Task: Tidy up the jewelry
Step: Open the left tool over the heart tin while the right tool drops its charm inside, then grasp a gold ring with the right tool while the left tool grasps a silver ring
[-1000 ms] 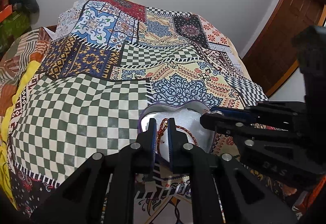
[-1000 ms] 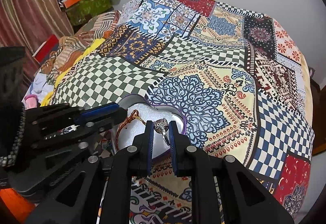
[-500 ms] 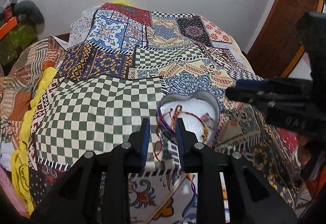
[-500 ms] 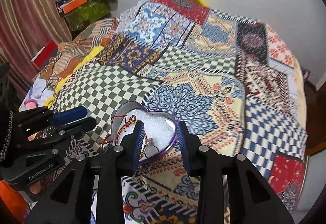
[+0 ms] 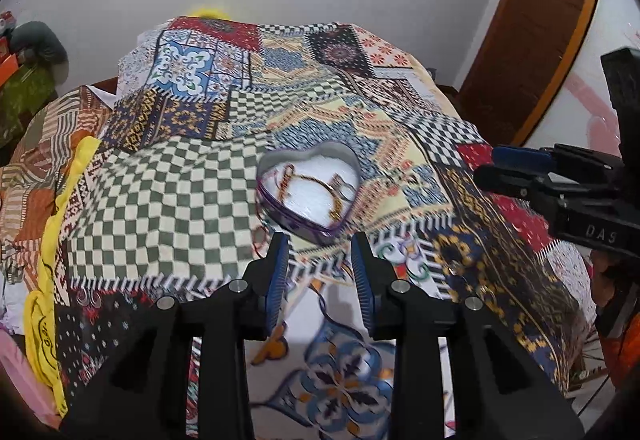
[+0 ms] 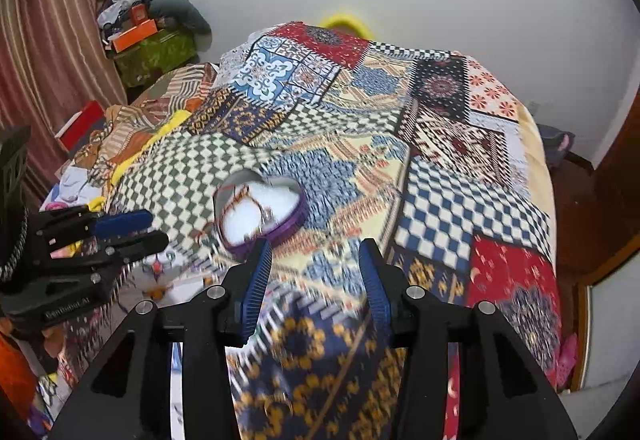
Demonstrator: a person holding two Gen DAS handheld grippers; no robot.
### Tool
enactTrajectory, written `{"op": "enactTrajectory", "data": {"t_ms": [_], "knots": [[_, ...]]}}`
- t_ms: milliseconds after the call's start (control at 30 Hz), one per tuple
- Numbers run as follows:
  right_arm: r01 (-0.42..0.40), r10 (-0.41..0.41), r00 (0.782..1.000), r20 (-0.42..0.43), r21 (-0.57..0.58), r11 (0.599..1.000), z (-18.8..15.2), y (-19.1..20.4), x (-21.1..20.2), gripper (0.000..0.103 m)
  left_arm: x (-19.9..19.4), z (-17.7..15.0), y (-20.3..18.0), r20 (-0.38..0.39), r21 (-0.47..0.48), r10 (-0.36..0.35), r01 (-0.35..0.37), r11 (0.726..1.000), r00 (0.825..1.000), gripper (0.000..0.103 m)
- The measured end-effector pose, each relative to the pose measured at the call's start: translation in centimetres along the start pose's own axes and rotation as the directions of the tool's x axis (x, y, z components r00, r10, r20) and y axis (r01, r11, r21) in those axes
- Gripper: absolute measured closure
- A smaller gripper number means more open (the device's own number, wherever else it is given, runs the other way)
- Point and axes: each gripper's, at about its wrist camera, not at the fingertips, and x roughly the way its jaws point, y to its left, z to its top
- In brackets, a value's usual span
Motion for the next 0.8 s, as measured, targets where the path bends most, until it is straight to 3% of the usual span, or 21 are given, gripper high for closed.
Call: {"op": "enactTrajectory", "data": {"t_ms": [467,800], "knots": [[0.014,-0.015,0.998,-0.059,-0.021,1.0,-7.3,0.5,-1.3,0.061,0.4,-4.5,-3.4,-0.094,0.037,-0.038,0.041,0.998,0.995,0.071],[-0.011,0.003,0.993,-0.115,-0.065,0.998,-9.5,1.8,0.4,0.061,1.2,-5.7,-5.5,-0.118,0.08,-0.092,0.102,0.992,0.989,0.071]]}}
